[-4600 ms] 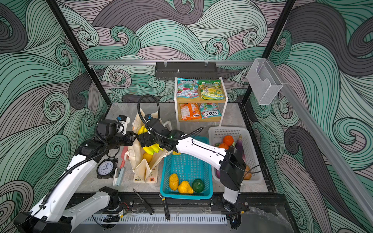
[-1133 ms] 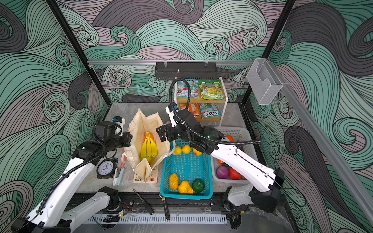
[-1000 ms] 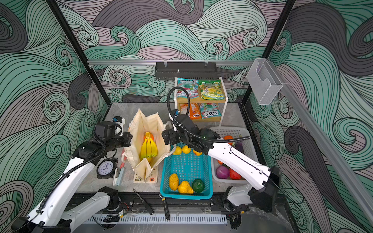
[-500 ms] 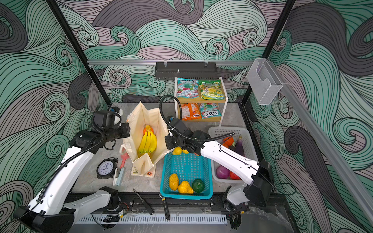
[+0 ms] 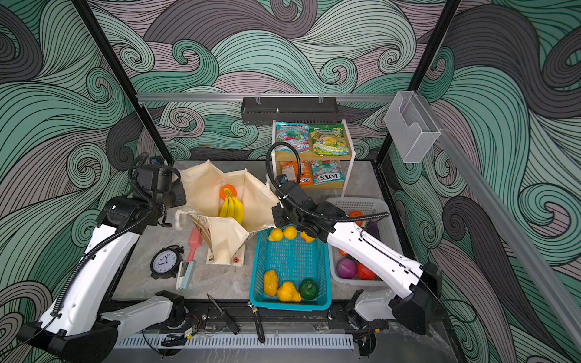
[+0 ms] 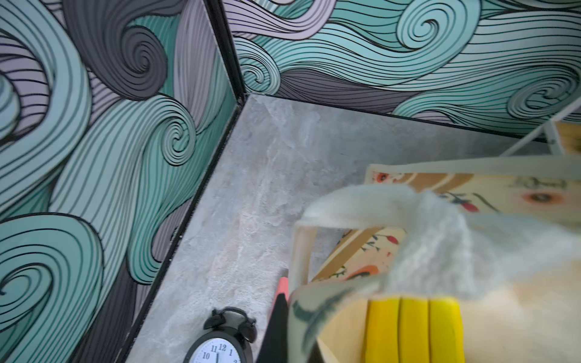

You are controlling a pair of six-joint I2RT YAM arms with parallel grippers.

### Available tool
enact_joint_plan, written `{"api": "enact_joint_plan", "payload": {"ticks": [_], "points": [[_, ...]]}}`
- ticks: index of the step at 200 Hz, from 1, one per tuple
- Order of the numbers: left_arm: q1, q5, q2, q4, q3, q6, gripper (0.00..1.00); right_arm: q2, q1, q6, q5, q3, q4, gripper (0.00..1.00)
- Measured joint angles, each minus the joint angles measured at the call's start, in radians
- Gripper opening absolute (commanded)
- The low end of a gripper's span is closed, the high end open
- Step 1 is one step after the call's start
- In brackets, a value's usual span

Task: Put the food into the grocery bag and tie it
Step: 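Raise the right gripper out of the bag and draw it back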

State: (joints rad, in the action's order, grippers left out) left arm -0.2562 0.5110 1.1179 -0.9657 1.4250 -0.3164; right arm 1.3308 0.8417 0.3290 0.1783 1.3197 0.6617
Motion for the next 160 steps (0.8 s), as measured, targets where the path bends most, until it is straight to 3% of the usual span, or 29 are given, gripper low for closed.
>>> {"api": "enact_joint_plan", "payload": {"ticks": [54, 122, 160], "points": [[0.012, 0.007, -0.009, -0.007, -0.01, -0.006, 0.0, -0.029, -0.019, 0.0, 0.005, -0.043, 0.014, 0.0], [0.027, -0.297, -0.043, 0.07, -0.121, -0.019, 0.0, 0.097, 0.015, 0.003, -0.091, 0.039, -0.052, 0.0], [0.027, -0.408, -0.062, 0.135, -0.17, -0.033, 0.2, 0.192, 0.029, -0.002, -0.113, 0.135, -0.073, 0.0]]}}
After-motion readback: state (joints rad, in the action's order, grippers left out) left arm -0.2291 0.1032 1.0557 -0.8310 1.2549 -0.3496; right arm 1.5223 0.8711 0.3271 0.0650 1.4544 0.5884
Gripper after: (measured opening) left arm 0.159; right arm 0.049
